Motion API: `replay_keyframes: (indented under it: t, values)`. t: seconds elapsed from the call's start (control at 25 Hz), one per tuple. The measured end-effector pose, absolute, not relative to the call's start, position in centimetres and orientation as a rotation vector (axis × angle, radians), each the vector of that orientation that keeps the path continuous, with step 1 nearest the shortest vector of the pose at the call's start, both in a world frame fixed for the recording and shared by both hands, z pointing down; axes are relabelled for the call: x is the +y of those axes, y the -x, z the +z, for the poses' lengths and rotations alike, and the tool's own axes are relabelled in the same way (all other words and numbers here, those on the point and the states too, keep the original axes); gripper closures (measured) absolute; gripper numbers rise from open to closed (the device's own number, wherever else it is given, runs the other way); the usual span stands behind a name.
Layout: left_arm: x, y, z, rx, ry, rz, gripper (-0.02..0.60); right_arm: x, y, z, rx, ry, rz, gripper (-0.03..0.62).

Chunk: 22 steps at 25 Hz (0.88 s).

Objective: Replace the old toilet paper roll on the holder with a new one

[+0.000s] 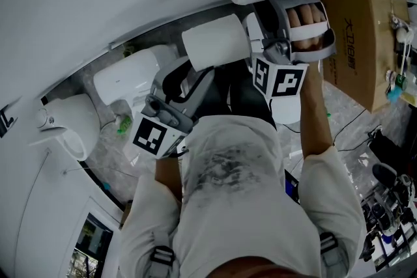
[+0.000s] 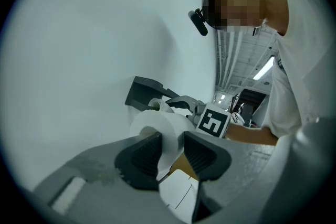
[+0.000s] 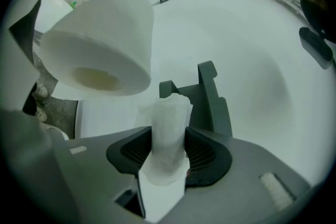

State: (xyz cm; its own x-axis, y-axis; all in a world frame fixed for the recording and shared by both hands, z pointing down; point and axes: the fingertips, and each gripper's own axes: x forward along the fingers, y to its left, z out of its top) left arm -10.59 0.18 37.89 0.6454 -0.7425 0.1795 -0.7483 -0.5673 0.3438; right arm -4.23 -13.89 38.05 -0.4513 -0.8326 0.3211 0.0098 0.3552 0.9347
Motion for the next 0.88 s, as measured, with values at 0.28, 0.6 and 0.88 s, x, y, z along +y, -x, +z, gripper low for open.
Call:
replay_keyframes:
  t: [0.28,0.6,0.88]
  values:
    - [0.5,11.4,37.7,-1.181,-2.478,0.009,0.436,-13.4,5.2,38.6,-1.751,-0.713,-1.213,0.364]
    - [0.7,11.5,37.6,-1.182,-2.478,0.004,0.436,-13.0,5.2,38.9,-1.778,-0.701,-1.188,0.307]
    - [0.6,11.7,36.9,-1.194,-2.487,-0.010,0.436,-11.9,5.0,38.3,-1.834,-0.720,-1.159,0.278]
